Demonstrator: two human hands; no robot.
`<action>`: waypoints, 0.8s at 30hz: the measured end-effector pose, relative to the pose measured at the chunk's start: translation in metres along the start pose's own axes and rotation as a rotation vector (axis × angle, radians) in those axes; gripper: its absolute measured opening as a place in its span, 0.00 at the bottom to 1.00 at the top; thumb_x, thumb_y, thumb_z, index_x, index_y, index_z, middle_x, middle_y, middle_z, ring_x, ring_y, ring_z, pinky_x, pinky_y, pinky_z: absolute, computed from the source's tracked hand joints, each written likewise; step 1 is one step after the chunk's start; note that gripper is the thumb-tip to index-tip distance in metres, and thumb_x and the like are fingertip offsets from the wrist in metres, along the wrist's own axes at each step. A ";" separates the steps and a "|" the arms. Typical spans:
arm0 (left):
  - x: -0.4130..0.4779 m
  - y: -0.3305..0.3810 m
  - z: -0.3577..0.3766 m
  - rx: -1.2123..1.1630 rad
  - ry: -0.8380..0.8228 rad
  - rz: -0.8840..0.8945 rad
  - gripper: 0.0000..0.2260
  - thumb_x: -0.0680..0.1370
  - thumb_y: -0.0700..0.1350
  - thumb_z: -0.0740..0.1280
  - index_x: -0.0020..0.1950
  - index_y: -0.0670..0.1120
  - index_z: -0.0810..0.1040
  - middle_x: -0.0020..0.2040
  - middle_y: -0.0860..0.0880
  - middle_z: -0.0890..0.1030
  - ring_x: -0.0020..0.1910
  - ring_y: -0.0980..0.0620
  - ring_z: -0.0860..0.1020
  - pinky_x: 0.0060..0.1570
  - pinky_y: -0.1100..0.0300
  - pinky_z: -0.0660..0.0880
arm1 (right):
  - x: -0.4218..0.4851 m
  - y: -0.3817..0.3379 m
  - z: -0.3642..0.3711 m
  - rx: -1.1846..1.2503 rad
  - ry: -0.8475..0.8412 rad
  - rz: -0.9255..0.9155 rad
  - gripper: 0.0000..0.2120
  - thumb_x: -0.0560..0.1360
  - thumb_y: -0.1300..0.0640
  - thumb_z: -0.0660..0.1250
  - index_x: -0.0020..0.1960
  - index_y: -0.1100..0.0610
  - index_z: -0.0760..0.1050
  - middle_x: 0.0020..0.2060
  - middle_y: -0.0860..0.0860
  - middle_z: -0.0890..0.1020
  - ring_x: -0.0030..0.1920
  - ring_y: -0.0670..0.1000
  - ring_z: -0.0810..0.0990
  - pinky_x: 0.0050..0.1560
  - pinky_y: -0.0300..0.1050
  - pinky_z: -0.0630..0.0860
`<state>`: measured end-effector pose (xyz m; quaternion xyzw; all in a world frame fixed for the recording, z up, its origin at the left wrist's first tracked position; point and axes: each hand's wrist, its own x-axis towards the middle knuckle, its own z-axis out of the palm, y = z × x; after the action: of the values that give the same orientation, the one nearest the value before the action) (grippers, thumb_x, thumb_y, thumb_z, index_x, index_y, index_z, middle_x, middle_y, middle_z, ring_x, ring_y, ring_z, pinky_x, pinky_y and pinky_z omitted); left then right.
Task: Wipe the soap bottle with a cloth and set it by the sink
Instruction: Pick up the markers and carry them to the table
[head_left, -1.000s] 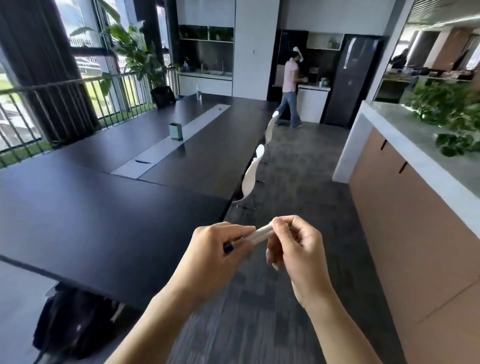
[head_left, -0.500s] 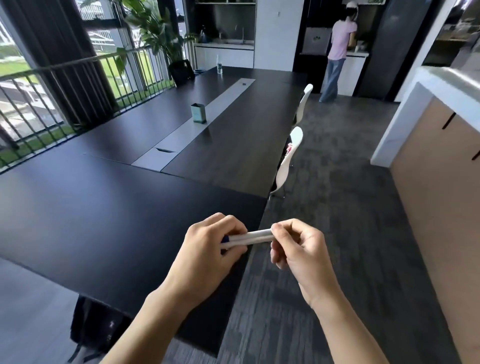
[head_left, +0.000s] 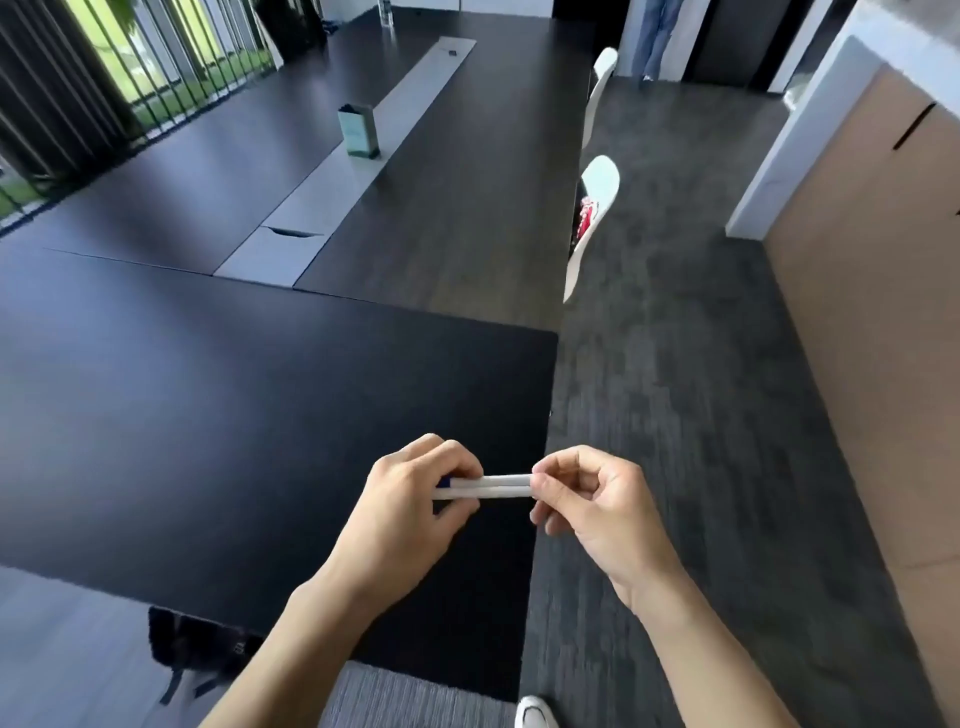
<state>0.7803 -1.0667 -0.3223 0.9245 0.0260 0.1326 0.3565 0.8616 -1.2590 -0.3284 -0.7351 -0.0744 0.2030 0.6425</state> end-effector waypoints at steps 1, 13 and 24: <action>-0.004 -0.012 0.001 -0.006 -0.019 0.001 0.11 0.72 0.41 0.77 0.45 0.54 0.79 0.41 0.58 0.77 0.37 0.52 0.76 0.36 0.65 0.73 | 0.000 0.008 0.009 0.000 0.023 0.012 0.02 0.75 0.65 0.73 0.45 0.60 0.83 0.32 0.54 0.86 0.31 0.50 0.85 0.33 0.38 0.79; -0.052 -0.118 0.032 -0.075 -0.185 0.080 0.08 0.74 0.39 0.76 0.49 0.49 0.82 0.43 0.56 0.78 0.35 0.51 0.77 0.36 0.56 0.76 | -0.020 0.105 0.085 0.155 0.236 0.202 0.03 0.74 0.68 0.73 0.45 0.63 0.85 0.35 0.58 0.87 0.36 0.55 0.87 0.41 0.44 0.84; -0.083 -0.185 0.086 -0.078 -0.223 0.084 0.09 0.74 0.38 0.76 0.50 0.49 0.82 0.47 0.55 0.78 0.35 0.52 0.78 0.35 0.55 0.77 | -0.021 0.183 0.110 -0.011 0.325 0.238 0.07 0.75 0.68 0.72 0.45 0.58 0.85 0.35 0.54 0.88 0.35 0.54 0.89 0.40 0.43 0.86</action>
<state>0.7315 -0.9972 -0.5257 0.9191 -0.0579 0.0446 0.3871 0.7717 -1.1962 -0.5123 -0.7654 0.1164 0.1557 0.6135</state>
